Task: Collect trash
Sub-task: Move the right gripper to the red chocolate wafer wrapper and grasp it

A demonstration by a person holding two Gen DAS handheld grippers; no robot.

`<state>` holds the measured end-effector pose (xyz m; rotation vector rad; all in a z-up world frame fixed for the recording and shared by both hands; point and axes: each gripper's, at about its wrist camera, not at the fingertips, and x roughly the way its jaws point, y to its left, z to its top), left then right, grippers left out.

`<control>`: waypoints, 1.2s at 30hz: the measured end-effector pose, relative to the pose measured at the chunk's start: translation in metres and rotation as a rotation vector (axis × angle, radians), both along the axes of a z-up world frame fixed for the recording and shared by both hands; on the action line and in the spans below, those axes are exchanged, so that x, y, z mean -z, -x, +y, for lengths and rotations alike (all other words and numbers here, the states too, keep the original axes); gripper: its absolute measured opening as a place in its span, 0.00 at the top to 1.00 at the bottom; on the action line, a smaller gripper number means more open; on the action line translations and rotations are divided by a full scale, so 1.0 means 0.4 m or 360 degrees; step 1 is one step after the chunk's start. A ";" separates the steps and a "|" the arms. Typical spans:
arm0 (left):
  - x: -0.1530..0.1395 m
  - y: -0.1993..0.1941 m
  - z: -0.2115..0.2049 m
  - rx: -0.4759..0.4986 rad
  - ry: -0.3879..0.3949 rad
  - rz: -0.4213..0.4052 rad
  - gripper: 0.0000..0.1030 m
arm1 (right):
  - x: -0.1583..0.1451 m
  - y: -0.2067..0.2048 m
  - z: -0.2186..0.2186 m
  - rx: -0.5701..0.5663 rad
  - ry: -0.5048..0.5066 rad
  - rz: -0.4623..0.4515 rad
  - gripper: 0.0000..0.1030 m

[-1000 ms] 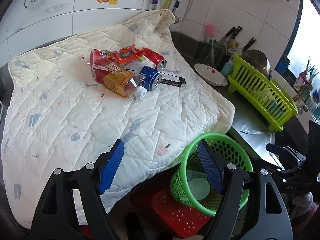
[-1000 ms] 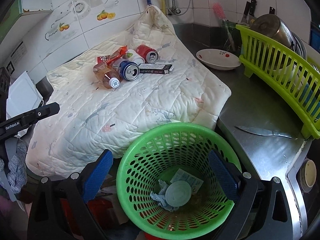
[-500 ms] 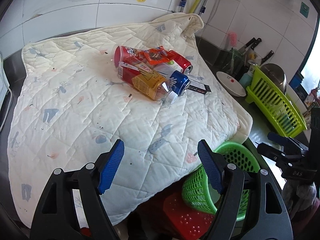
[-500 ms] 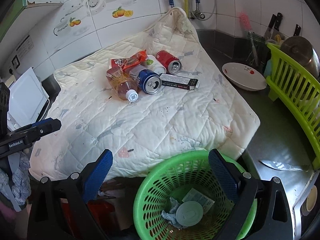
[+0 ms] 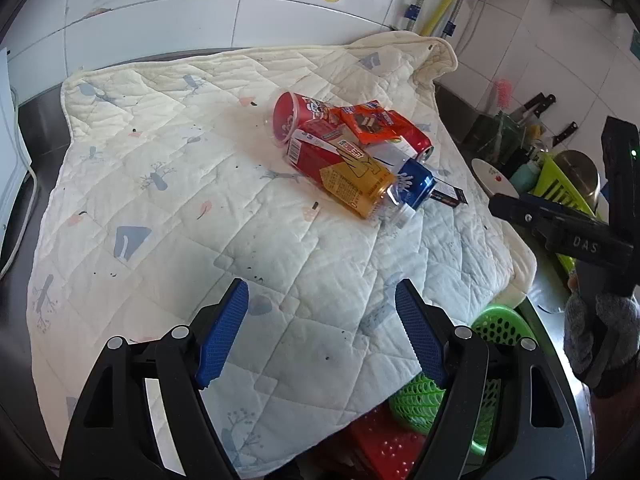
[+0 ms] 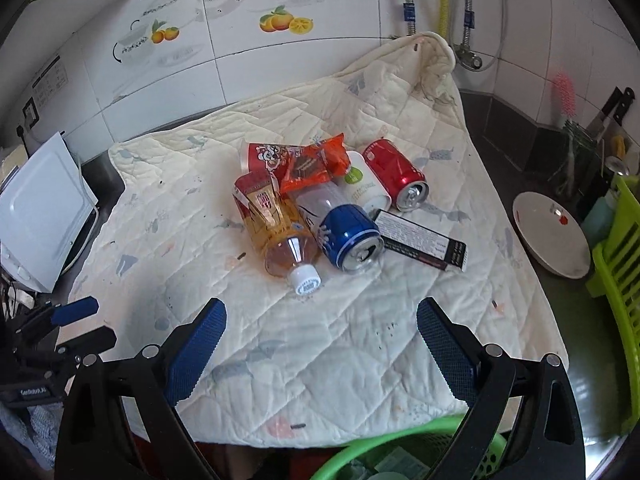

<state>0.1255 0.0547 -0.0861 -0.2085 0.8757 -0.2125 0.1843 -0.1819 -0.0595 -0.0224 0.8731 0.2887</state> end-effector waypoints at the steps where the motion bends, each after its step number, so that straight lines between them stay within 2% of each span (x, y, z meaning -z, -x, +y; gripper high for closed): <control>1: 0.002 -0.009 0.009 -0.0007 0.0000 0.0003 0.27 | -0.002 -0.022 0.012 -0.0010 0.0006 -0.0003 0.10; 12: 0.021 -0.089 0.064 -0.0027 -0.0013 0.0045 0.27 | 0.003 -0.264 0.112 -0.0024 0.0106 -0.0003 0.10; 21: 0.055 -0.129 0.097 -0.0034 -0.0009 0.0099 0.27 | 0.046 -0.445 0.175 -0.0034 0.0215 0.0059 0.10; 36: 0.083 -0.180 0.171 -0.0096 0.0014 0.0154 0.27 | 0.148 -0.605 0.252 -0.0036 0.0433 0.0165 0.10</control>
